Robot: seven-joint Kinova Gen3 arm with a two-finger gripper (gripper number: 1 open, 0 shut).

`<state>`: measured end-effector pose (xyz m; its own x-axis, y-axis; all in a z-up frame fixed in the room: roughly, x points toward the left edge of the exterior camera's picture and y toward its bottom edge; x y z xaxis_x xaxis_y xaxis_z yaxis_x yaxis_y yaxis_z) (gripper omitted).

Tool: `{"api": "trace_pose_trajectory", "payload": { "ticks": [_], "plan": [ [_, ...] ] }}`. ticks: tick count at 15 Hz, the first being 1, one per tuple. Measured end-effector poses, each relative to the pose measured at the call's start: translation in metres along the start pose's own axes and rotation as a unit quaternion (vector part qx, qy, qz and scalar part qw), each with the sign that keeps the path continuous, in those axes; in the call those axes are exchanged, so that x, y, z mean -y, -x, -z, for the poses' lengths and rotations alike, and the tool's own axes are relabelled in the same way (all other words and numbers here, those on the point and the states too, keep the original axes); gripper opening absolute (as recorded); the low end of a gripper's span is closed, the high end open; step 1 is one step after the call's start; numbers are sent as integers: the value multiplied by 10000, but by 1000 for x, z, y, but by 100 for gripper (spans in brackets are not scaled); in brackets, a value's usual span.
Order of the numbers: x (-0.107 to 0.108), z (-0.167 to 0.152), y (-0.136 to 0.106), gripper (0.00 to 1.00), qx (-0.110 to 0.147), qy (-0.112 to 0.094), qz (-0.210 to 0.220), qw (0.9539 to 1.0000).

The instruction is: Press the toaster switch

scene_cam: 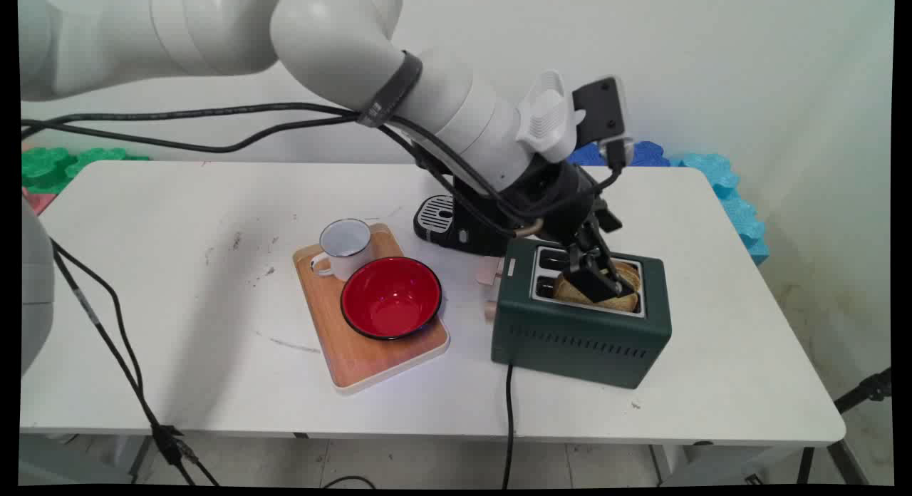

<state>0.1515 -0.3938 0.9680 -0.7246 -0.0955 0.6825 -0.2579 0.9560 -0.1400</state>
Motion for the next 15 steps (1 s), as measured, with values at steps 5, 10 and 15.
{"api": "trace_pose_trajectory", "payload": {
  "ticks": [5,10,15],
  "plan": [
    [-4,24,-10,100,-231,-90,190,9995],
    [2,72,-3,100,-456,-189,358,9981],
    [16,127,18,100,-595,-375,507,9962]
  ]
}}
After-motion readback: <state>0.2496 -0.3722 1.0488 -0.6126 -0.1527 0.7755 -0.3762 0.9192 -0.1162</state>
